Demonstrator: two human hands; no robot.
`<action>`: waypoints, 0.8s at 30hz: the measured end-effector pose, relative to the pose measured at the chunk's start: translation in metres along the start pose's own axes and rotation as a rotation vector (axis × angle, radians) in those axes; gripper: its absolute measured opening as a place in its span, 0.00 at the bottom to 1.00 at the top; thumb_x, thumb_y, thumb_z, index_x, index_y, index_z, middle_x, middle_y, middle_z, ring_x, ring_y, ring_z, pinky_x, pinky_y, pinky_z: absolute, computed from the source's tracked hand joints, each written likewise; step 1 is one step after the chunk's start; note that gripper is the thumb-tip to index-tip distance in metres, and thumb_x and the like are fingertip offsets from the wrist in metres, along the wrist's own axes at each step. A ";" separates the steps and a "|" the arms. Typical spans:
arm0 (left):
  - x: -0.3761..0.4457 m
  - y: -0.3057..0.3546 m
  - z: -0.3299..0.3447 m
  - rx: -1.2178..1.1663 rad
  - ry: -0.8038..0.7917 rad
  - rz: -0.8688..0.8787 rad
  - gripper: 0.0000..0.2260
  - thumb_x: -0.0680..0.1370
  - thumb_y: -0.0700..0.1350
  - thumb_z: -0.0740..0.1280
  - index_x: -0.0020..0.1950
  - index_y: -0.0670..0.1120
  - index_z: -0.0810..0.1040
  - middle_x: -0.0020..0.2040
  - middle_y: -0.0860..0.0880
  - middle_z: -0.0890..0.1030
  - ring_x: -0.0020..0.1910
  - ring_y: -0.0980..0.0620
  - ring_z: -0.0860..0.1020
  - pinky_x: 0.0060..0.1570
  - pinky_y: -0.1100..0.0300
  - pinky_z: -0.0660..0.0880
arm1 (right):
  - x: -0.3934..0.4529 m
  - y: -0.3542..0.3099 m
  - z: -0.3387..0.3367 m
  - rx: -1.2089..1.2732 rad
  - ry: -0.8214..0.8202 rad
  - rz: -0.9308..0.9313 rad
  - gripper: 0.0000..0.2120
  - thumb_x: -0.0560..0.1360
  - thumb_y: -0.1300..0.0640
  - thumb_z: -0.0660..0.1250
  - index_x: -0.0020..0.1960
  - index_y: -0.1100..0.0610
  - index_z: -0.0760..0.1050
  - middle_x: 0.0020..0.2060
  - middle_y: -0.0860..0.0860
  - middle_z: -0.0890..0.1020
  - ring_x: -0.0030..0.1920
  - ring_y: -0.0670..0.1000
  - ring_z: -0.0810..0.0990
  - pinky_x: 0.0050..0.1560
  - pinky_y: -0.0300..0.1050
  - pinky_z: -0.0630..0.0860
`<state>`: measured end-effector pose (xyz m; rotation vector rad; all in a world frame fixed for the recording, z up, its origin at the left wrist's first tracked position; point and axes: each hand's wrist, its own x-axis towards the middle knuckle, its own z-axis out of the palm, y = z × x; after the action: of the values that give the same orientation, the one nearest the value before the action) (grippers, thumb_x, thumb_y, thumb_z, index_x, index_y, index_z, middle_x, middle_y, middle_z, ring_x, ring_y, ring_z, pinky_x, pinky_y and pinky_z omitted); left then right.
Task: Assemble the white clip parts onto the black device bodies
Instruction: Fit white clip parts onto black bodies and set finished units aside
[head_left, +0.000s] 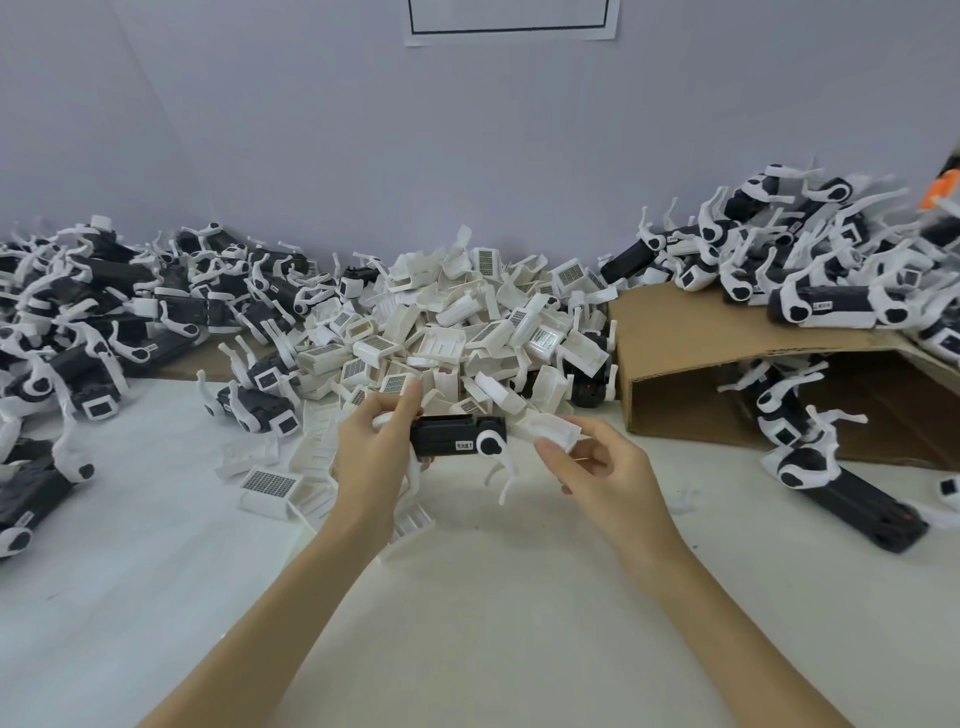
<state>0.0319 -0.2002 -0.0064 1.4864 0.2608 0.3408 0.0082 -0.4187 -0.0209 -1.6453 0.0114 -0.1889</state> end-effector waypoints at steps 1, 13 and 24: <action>0.000 0.000 0.001 0.003 0.002 0.004 0.17 0.80 0.61 0.72 0.39 0.51 0.78 0.37 0.47 0.85 0.39 0.47 0.84 0.54 0.48 0.80 | 0.000 0.000 0.000 0.042 -0.011 0.026 0.14 0.77 0.53 0.76 0.61 0.50 0.82 0.38 0.46 0.85 0.37 0.45 0.82 0.46 0.45 0.81; -0.009 -0.005 0.008 -0.029 -0.053 0.062 0.21 0.85 0.59 0.64 0.45 0.42 0.82 0.42 0.46 0.82 0.30 0.61 0.80 0.30 0.71 0.75 | 0.007 -0.003 -0.007 0.374 0.033 0.087 0.12 0.78 0.62 0.73 0.58 0.61 0.75 0.53 0.55 0.88 0.58 0.53 0.86 0.55 0.49 0.83; -0.025 -0.012 0.014 0.176 -0.268 0.500 0.26 0.86 0.64 0.50 0.50 0.48 0.80 0.43 0.48 0.83 0.45 0.49 0.80 0.48 0.59 0.75 | -0.011 0.003 0.006 -0.173 -0.272 -0.148 0.16 0.84 0.52 0.65 0.71 0.46 0.77 0.64 0.42 0.82 0.63 0.45 0.81 0.62 0.45 0.79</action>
<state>0.0151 -0.2227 -0.0184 1.7441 -0.3104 0.5198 -0.0013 -0.4114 -0.0251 -1.8342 -0.3094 -0.0764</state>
